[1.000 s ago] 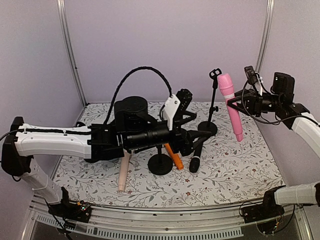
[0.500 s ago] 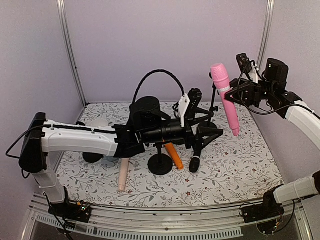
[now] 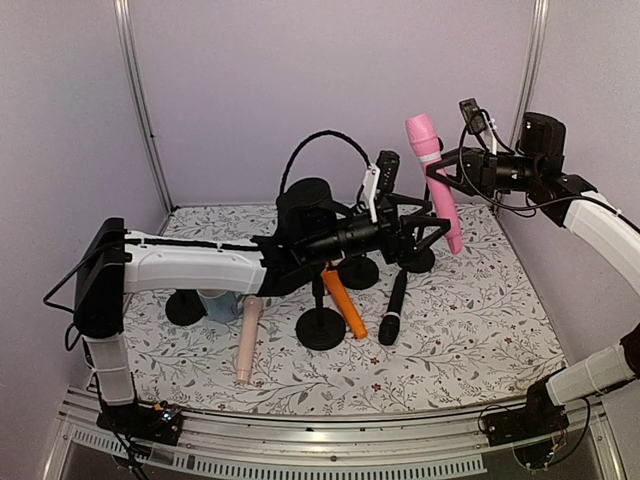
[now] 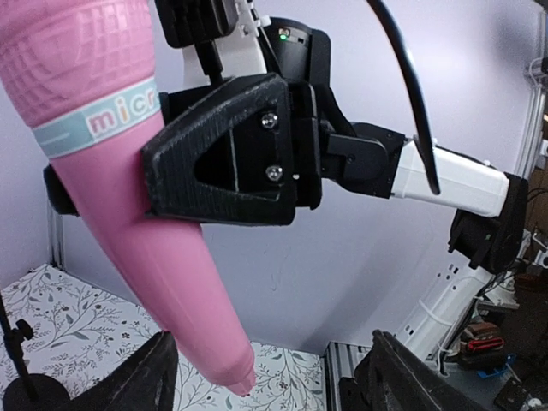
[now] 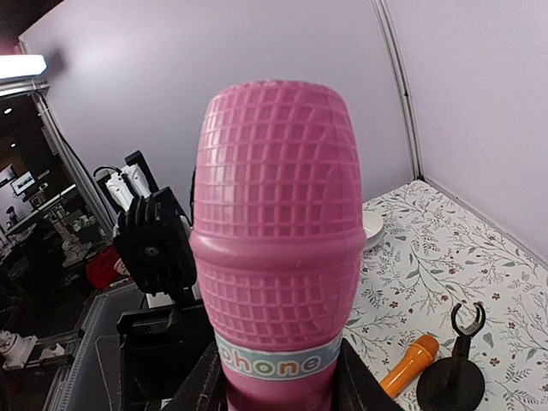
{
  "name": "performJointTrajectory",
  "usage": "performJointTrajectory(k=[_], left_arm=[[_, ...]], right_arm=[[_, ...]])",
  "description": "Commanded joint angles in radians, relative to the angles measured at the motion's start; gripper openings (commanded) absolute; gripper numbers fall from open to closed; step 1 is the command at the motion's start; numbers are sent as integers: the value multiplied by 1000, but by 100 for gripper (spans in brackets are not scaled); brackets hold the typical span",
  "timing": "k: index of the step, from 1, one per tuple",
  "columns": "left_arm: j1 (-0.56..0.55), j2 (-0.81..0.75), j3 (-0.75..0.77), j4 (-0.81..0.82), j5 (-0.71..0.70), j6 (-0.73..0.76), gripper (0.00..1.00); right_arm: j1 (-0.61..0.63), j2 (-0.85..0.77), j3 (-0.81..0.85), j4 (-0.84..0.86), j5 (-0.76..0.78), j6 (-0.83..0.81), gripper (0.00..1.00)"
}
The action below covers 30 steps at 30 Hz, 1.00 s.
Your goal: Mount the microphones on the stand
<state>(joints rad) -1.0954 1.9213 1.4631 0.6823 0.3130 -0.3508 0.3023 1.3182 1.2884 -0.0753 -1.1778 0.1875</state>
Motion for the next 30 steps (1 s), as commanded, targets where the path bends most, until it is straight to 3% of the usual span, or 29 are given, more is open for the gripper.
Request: performJointTrajectory(k=[1, 9, 13, 18, 23, 30], left_arm=[[-10, 72, 75, -6, -54, -99, 77], [-9, 159, 217, -179, -200, -207, 77], [-11, 169, 225, -167, -202, -210, 72], [-10, 168, 206, -114, -172, -205, 58], [-10, 176, 196, -60, -178, -198, 62], [-10, 219, 243, -44, -176, -184, 59]], right_arm=[[6, 6, 41, -17, 125, -10, 25], [6, -5, 38, -14, 149, 3, 23], [6, -8, 31, -17, 169, -3, 21], [6, -8, 28, -21, 192, -10, 21], [6, -10, 17, -17, 221, -13, 20], [7, -8, 8, -1, 242, -2, 20]])
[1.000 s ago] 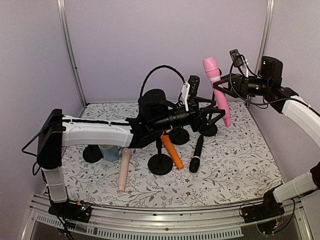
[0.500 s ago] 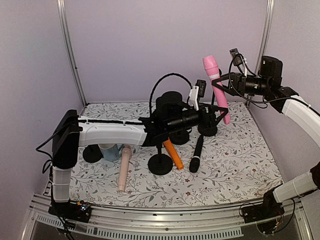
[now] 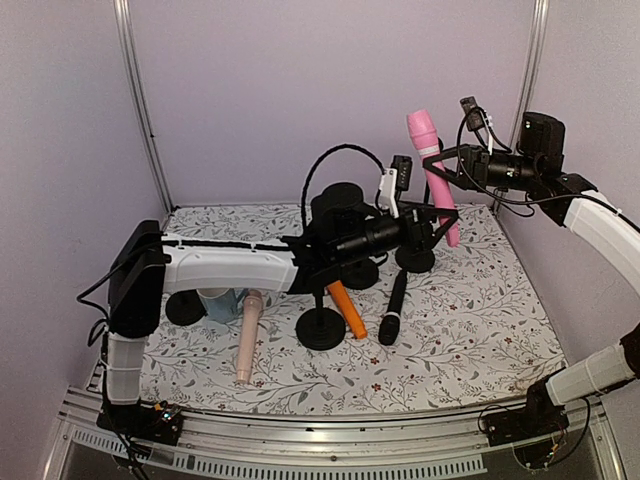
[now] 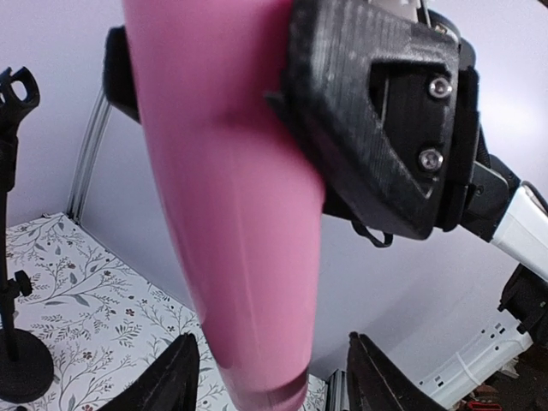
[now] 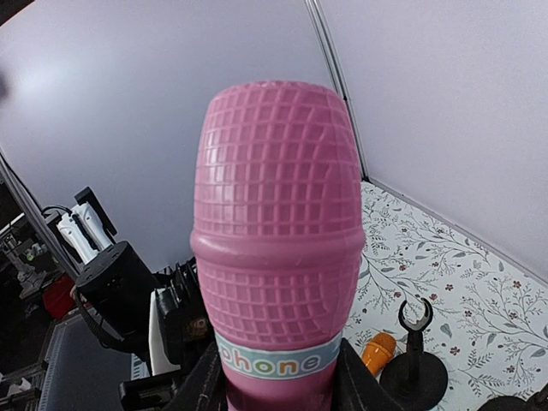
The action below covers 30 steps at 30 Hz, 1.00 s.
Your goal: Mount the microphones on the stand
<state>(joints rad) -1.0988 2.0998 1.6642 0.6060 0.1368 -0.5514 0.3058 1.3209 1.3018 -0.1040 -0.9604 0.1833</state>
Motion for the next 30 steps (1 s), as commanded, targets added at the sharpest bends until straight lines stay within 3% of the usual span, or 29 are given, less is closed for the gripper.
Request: performJointTrajectory(k=[1, 6, 13, 15, 20, 21, 26, 30], left_arm=[[-7, 44, 47, 30, 0, 19, 59], [-6, 46, 46, 37, -18, 35, 59], [-5, 15, 3, 57, 0, 76, 41], [0, -10, -21, 58, 28, 88, 36], [38, -120, -92, -53, 153, 147, 25], [52, -166, -100, -87, 204, 166, 23], [102, -257, -96, -399, 434, 315, 13], [118, -277, -19, -731, 488, 481, 12]], right_arm=[[3, -11, -6, 32, 23, 7, 20], [3, -15, -14, 46, 17, 26, 20], [3, -24, -43, 55, 20, 31, 22], [1, -26, -44, 45, 12, 24, 33], [-60, -37, 28, -101, -104, -81, 92], [-75, -41, 49, -142, -124, -108, 98], [-105, -39, 151, -385, -197, -386, 99], [-105, -11, 244, -601, -259, -587, 99]])
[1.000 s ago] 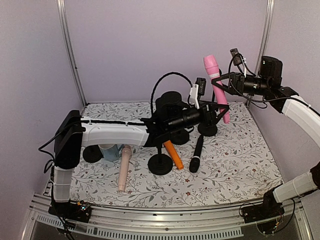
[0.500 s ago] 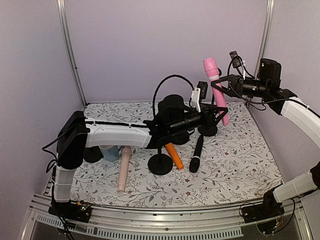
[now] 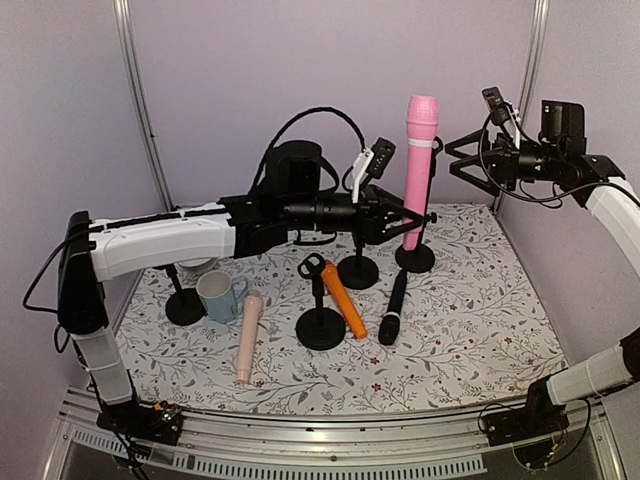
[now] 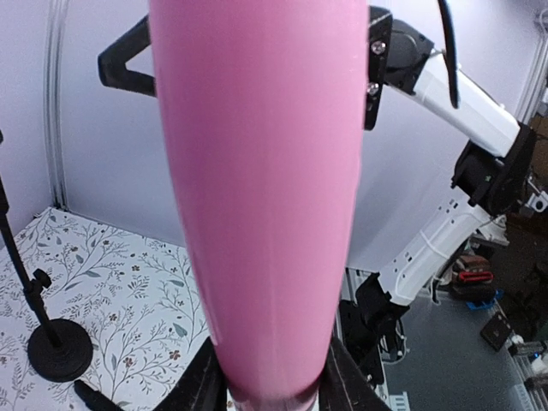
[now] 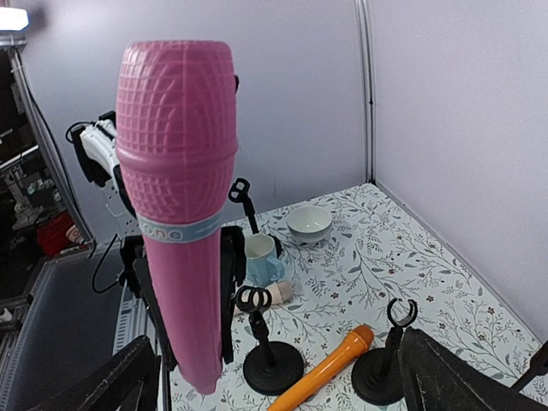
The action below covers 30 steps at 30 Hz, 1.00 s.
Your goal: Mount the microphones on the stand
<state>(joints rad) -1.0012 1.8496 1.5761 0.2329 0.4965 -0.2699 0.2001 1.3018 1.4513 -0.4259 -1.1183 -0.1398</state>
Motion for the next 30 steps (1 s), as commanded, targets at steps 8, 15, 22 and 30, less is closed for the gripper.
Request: performJointTrajectory(k=[8, 15, 22, 30], left_arm=[[25, -59, 129, -657, 42, 362, 10], [29, -75, 120, -716, -48, 420, 8], [35, -91, 108, -722, -76, 434, 7], [39, -91, 94, -721, -71, 437, 7]], right_arm=[[19, 134, 304, -544, -171, -482, 92], [146, 161, 304, -548, -27, -471, 90], [171, 178, 297, -596, 0, -516, 85], [174, 130, 217, -569, -6, -541, 78]])
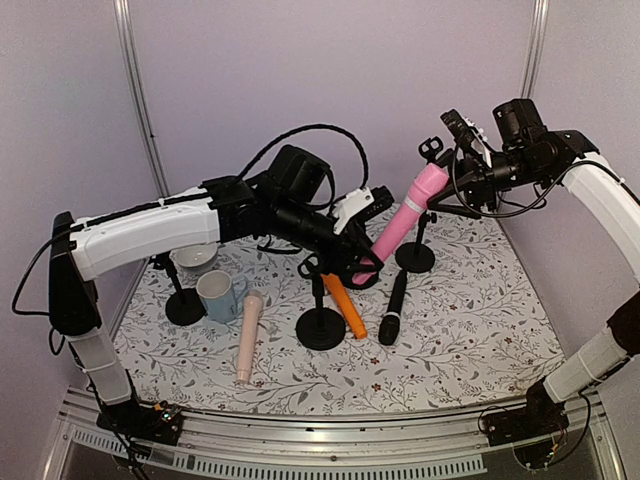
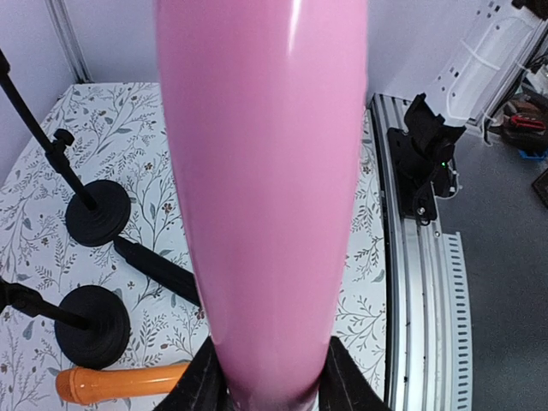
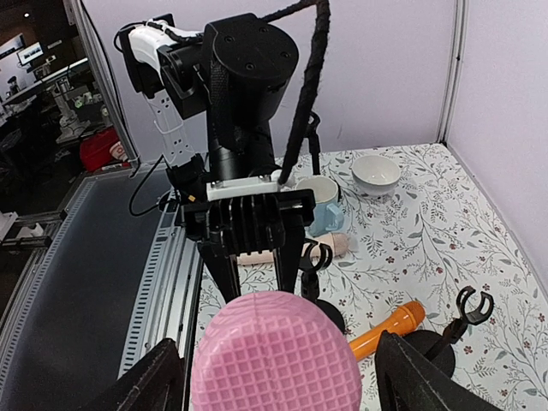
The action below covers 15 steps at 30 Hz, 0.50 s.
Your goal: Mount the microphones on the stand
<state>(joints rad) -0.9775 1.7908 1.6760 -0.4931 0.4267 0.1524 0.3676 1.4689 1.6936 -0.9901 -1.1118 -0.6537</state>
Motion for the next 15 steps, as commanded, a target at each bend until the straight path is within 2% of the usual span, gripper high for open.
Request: performJointTrajectory(k=[1, 11, 15], left_arm=[[16, -30, -6, 5, 3, 15, 7], [27, -21, -2, 5, 29, 6, 6], [31, -18, -2, 6, 31, 5, 5]], right_arm=[[8, -40, -31, 7, -18, -24, 78], [55, -6, -33, 50, -32, 2, 75], [56, 7, -23, 66, -66, 27, 64]])
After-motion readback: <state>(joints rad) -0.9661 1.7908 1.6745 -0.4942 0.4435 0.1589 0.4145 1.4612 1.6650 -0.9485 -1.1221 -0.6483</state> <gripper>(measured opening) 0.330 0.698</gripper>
